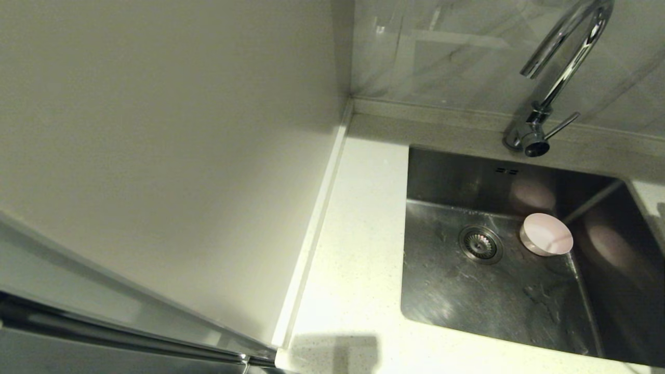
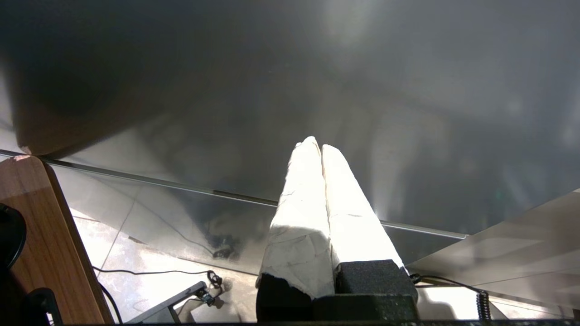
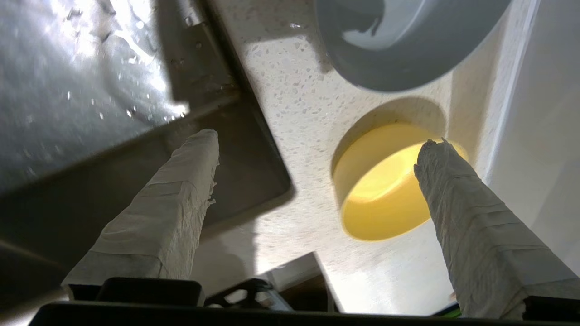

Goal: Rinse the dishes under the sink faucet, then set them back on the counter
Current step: Put a bowl into the sink

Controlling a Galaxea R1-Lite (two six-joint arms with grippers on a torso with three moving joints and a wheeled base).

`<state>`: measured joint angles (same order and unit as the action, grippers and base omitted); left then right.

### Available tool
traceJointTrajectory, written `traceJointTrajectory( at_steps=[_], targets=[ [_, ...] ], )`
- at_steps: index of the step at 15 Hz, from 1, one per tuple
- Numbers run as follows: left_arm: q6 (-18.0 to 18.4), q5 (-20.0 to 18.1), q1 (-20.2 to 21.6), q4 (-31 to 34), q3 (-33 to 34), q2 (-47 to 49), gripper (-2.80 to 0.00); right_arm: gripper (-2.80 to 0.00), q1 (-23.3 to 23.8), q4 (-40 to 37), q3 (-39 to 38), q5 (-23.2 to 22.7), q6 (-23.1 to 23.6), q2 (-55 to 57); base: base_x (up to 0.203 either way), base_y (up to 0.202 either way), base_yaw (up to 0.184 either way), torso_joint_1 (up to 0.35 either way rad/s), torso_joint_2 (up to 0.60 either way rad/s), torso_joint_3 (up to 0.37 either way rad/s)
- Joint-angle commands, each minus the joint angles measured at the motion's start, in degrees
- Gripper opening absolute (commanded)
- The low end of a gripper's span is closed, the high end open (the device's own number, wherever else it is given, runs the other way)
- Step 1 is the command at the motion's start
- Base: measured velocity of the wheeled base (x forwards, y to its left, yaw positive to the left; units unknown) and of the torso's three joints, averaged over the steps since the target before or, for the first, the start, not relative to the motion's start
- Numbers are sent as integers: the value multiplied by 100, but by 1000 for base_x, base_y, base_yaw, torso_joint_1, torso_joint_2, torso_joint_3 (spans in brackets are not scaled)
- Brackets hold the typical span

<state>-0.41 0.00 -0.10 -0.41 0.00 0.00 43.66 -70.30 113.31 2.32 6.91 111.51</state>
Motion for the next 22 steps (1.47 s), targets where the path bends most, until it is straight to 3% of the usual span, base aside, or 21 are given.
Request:
traceJointTrajectory(
  at_steps=[1, 4, 5, 7, 12, 22],
  targets=[
    [-3, 0, 1, -2, 18, 0, -280, 0, -354, -46, -77, 270, -920, 34, 0, 0, 0, 0, 0, 0],
    [-3, 0, 1, -2, 18, 0, -280, 0, -1015, -358, -181, 546, -2452, -27, 0, 0, 0, 0, 0, 0],
    [-3, 0, 1, -2, 18, 0, -280, 0, -1061, -396, -277, 558, -2620, -26, 0, 0, 0, 0, 0, 0],
    [-3, 0, 1, -2, 18, 0, -280, 0, -994, -336, -253, 539, -2680, 68, 0, 0, 0, 0, 0, 0],
    [-3, 0, 1, -2, 18, 0, -280, 0, -437, 679, -145, 520, -2693, 170, 0, 0, 0, 0, 0, 0],
    [-3, 0, 1, -2, 18, 0, -280, 0, 83, 1266, 24, -680, -2572, 1104, 0, 0, 0, 0, 0, 0]
  ],
)
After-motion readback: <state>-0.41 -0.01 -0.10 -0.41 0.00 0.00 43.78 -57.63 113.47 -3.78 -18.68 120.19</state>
